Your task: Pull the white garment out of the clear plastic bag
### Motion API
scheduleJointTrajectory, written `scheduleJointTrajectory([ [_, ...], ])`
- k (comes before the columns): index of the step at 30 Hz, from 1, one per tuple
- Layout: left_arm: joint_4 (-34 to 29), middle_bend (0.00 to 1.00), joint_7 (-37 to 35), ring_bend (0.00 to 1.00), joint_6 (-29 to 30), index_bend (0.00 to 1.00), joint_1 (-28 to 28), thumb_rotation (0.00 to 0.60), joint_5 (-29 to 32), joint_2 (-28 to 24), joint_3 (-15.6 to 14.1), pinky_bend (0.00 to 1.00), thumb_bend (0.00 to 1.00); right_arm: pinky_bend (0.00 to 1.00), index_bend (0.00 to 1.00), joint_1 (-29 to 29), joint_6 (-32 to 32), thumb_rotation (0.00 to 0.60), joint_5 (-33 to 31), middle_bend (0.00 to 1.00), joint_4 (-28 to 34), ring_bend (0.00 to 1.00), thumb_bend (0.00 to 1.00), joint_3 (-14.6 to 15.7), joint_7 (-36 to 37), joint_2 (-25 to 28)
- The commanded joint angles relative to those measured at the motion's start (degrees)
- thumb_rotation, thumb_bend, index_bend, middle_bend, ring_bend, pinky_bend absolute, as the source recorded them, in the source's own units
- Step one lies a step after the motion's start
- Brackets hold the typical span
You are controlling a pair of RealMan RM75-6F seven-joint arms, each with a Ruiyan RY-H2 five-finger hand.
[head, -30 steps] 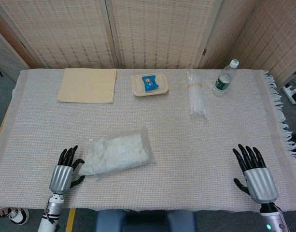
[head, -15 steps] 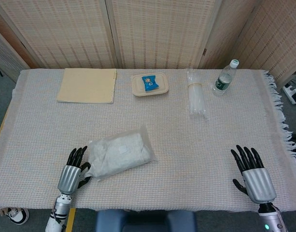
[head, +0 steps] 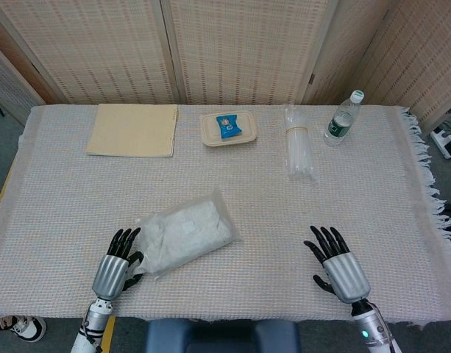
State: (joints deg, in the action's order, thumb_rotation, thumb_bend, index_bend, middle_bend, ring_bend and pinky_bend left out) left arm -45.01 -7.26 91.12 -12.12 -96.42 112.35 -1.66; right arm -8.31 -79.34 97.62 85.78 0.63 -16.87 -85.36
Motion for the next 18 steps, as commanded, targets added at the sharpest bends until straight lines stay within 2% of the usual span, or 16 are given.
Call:
scheduleJointTrajectory([
  [1,-0.33,0.11,0.27,0.00,-0.05,0.72,-0.17,0.600,0.03,0.00,-0.02,0.00,0.52,0.00,0.29,-3.69,3.74,0.600,-2.77,0.00,-3.99,0.00,0.14,-3.46,0.12,-7.84],
  [8,-0.62,0.10,0.44,0.00,0.34,0.73,-0.67,0.600,0.36,-0.37,0.50,0.00,0.52,0.00,0.39,-8.48,5.86,0.600,-5.31,0.02,-14.75,0.00,0.19,-7.23,1.93,-19.97],
  [18,-1.04,0.10,-0.31,0.00,-0.03,0.73,-1.18,0.600,1.31,-1.45,1.15,0.00,0.52,0.00,0.48,-13.22,4.35,0.600,-6.36,0.07,-26.13,0.00,0.24,-10.10,7.72,-30.38],
])
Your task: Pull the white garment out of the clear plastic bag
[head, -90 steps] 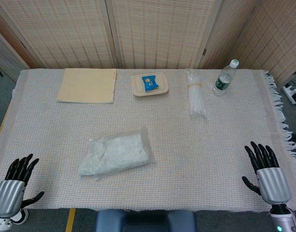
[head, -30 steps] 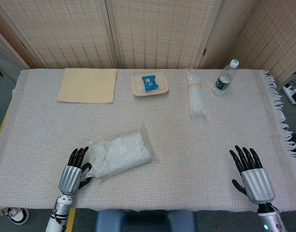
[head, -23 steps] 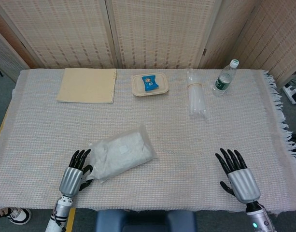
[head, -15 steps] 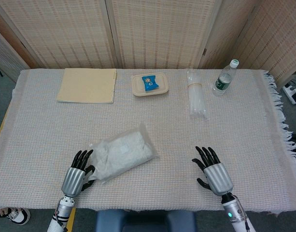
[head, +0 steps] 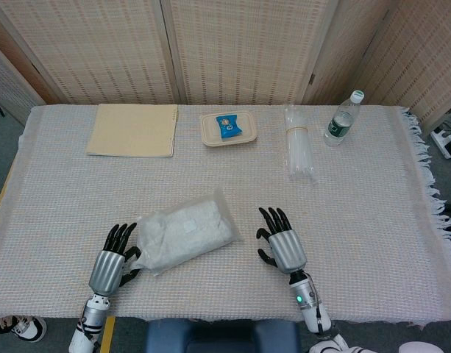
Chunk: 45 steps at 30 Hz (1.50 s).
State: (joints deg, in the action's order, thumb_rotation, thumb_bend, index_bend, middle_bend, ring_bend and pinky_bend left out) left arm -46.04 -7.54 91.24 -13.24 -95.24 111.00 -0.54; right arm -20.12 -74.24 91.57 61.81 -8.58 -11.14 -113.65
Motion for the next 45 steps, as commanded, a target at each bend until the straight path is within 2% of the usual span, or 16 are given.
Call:
scheduleJointTrajectory([
  [1,0.00,0.10,-0.05,0.00,-0.27,0.73,-0.11,0.600,0.19,-0.13,0.04,0.00,0.52,0.00,0.49,-1.71,-1.13,0.600,-0.24,0.07,-2.98,0.00,0.24,-0.97,2.58,-2.79],
  [18,-1.47,0.10,0.99,0.00,-0.34,0.73,-0.64,0.600,0.23,-0.66,-0.19,0.00,0.53,0.00,0.56,-6.08,-2.19,0.600,-2.43,0.10,-14.43,0.00,0.26,-2.11,7.91,-11.77],
  [31,-2.17,0.11,0.82,0.00,-0.61,0.73,-0.81,0.600,0.52,-1.09,-0.19,0.00,0.52,0.00,0.58,-7.74,-2.45,0.600,-3.80,0.11,-17.45,0.00,0.26,-2.37,8.43,-14.28],
  [35,-2.37,0.10,0.94,0.00,-0.63,0.73,-0.85,0.600,0.46,-1.21,-0.30,0.00,0.53,0.00,0.59,-8.38,-1.81,0.600,-4.45,0.11,-18.37,0.00,0.30,-2.65,8.72,-14.74],
  [41,-2.71,0.10,0.98,0.00,-0.59,0.73,-0.96,0.600,0.48,-1.39,-0.24,0.00,0.54,0.00,0.61,-9.30,-1.48,0.600,-4.89,0.12,-19.24,0.00,0.44,-2.86,9.42,-15.00],
  [45,-2.87,0.10,0.92,0.00,-0.58,0.72,-0.94,0.600,0.56,-1.53,-0.21,0.00,0.54,0.00,0.63,-9.54,-1.48,0.600,-5.22,0.13,-19.26,0.00,0.48,-2.91,9.55,-14.89],
])
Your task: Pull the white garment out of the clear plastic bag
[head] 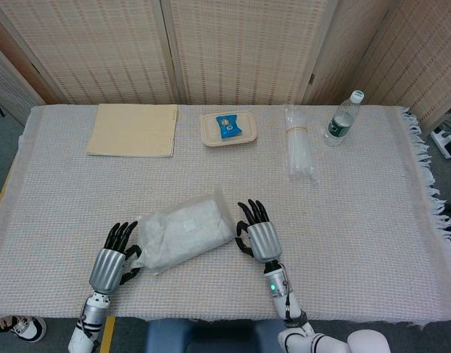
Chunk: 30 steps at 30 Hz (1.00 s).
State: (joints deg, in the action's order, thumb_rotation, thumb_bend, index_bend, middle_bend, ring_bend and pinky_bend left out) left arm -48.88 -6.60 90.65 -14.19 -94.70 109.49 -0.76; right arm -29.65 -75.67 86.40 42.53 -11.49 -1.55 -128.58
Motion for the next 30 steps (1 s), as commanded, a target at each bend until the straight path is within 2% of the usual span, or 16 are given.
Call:
scheduleJointTrajectory([
  [1,-0.05,0.10,-0.06,0.00,0.03,0.72,0.02,0.600,0.04,-0.06,0.01,0.00,0.54,0.00,0.63,0.01,-0.10,0.600,-0.15,0.13,0.07,0.00,0.49,0.04,-0.14,0.15],
  [8,0.29,0.10,-0.51,0.00,0.59,0.72,-0.10,0.600,0.44,-0.86,0.78,0.00,0.54,0.00,0.66,1.01,-0.73,0.600,-0.69,0.14,2.03,0.00,0.53,0.46,-1.19,2.87],
  [17,1.40,0.11,-1.25,0.00,1.76,0.72,-0.89,0.600,1.77,-4.83,3.33,0.00,0.54,0.00,0.67,3.72,-2.79,0.600,-1.81,0.15,6.90,0.00,0.53,0.06,-2.25,11.83],
  [22,1.89,0.11,-2.07,0.00,2.22,0.72,-0.61,0.600,3.59,-8.37,5.10,0.00,0.54,0.00,0.67,6.05,-4.07,0.600,-2.13,0.15,7.78,0.00,0.53,0.82,-2.70,17.33],
  [26,1.57,0.11,-3.70,0.00,1.93,0.72,0.09,0.600,4.73,-9.93,5.44,0.00,0.54,0.00,0.67,7.83,-5.24,0.600,-2.18,0.15,8.27,0.00,0.53,1.60,-2.42,20.54],
  [28,1.22,0.10,-4.11,0.00,1.29,0.69,0.32,0.600,4.44,-10.36,4.60,0.00,0.54,0.00,0.67,8.64,-5.39,0.600,-2.14,0.15,8.69,0.00,0.53,2.27,-2.37,21.79],
  [29,0.75,0.09,-4.16,0.00,0.65,0.63,0.39,0.600,4.17,-10.67,3.94,0.00,0.51,0.00,0.64,8.99,-5.30,0.600,-2.07,0.14,9.09,0.00,0.52,2.70,-2.50,22.39],
  [30,-0.10,0.06,-4.00,0.00,-0.28,0.49,0.46,0.600,4.00,-11.15,3.25,0.00,0.46,0.00,0.60,9.38,-5.20,0.600,-1.99,0.13,9.64,0.00,0.50,3.18,-2.83,23.07],
])
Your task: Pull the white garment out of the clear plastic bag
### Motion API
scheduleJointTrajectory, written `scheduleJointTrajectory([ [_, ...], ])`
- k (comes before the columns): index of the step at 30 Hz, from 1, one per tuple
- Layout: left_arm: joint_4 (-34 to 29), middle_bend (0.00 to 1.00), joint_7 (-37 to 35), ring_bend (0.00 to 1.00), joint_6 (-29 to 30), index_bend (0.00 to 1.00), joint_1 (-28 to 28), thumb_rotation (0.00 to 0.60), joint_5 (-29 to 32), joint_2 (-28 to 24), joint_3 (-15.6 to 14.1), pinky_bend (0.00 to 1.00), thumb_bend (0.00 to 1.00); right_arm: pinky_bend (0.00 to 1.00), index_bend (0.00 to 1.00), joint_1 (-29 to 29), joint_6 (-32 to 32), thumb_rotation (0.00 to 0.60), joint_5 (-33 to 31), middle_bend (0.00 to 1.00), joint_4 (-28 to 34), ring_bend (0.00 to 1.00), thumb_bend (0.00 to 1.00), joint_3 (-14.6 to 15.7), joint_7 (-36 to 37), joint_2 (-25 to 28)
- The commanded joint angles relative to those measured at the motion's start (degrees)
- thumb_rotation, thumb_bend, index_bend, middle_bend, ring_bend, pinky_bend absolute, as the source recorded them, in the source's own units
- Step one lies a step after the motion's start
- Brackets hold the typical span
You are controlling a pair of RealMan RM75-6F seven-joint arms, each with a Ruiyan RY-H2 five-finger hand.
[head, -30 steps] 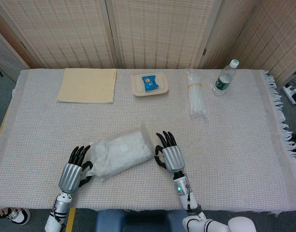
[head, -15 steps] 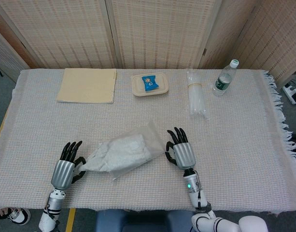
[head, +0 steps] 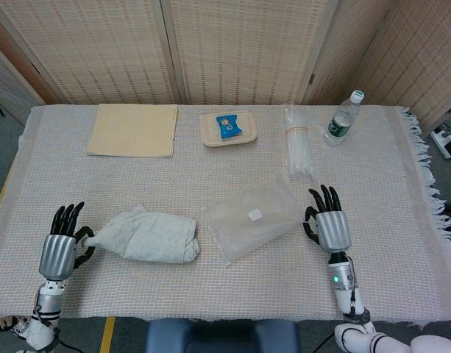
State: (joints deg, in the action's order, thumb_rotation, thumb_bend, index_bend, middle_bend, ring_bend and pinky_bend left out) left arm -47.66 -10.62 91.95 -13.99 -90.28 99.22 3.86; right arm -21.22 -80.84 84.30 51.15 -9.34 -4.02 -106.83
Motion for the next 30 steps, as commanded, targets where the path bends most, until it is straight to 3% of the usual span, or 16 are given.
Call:
scheduleJointTrajectory([
  [1,-3.40,0.03,0.30,0.00,-2.89,0.34,0.34,0.600,-0.65,-1.88,-2.33,0.00,0.39,0.00,0.51,1.50,-0.10,0.600,0.26,0.11,2.00,0.00,0.45,1.62,-0.94,2.37],
  [3,-5.99,0.00,0.63,0.00,-3.52,0.08,0.40,0.600,-0.86,-3.06,-2.89,0.00,0.24,0.00,0.25,2.03,-0.34,0.600,0.36,0.05,3.26,0.00,0.32,2.03,-1.46,3.43],
  [4,-7.37,0.00,0.75,0.00,-3.73,0.01,0.40,0.600,-1.05,-3.68,-3.17,0.00,0.19,0.00,0.17,2.35,-0.52,0.600,0.36,0.03,3.99,0.00,0.28,2.20,-1.71,4.05],
  [6,-11.69,0.00,1.75,0.00,-3.62,0.00,0.58,0.600,-1.90,-5.83,-4.01,0.00,0.14,0.00,0.01,3.59,-1.64,0.600,0.38,0.00,6.96,0.00,0.19,2.56,-2.22,6.45],
  [9,-23.15,0.00,8.32,0.00,-4.04,0.00,2.07,0.600,-2.83,-12.76,-6.68,0.00,0.13,0.00,0.00,7.39,-8.08,0.600,1.67,0.00,15.16,0.00,0.15,2.93,-3.53,13.62],
  [12,-38.54,0.00,21.54,0.00,-8.76,0.00,3.75,0.600,1.27,-22.66,-9.28,0.00,0.13,0.00,0.00,11.19,-10.89,0.600,2.68,0.00,27.10,0.00,0.13,5.38,-9.18,22.52],
  [15,-46.38,0.00,29.14,0.00,-5.65,0.01,6.31,0.600,2.67,-27.59,-9.57,0.00,0.13,0.00,0.00,14.64,-13.99,0.600,4.77,0.00,36.86,0.00,0.13,8.30,-14.03,29.50],
  [18,-47.75,0.00,26.68,0.00,-0.50,0.05,9.59,0.600,1.26,-29.40,-10.21,0.00,0.13,0.00,0.00,17.58,-16.48,0.600,7.93,0.00,42.46,0.00,0.13,11.64,-15.39,34.45],
  [21,-48.27,0.00,25.52,0.00,3.44,0.07,11.61,0.600,-1.26,-31.26,-10.56,0.00,0.13,0.00,0.00,19.81,-18.72,0.600,10.33,0.00,43.99,0.00,0.13,13.61,-12.85,36.95],
  [24,-46.77,0.00,25.31,0.00,7.47,0.09,13.07,0.600,-4.11,-31.20,-9.94,0.00,0.13,0.00,0.00,21.18,-19.83,0.600,10.95,0.00,43.34,0.00,0.13,14.20,-8.90,38.09],
  [30,-44.74,0.00,23.45,0.00,8.79,0.10,13.57,0.600,-3.74,-30.57,-7.43,0.00,0.13,0.00,0.00,21.55,-19.58,0.600,11.65,0.00,42.35,0.00,0.13,13.67,-4.26,40.10],
])
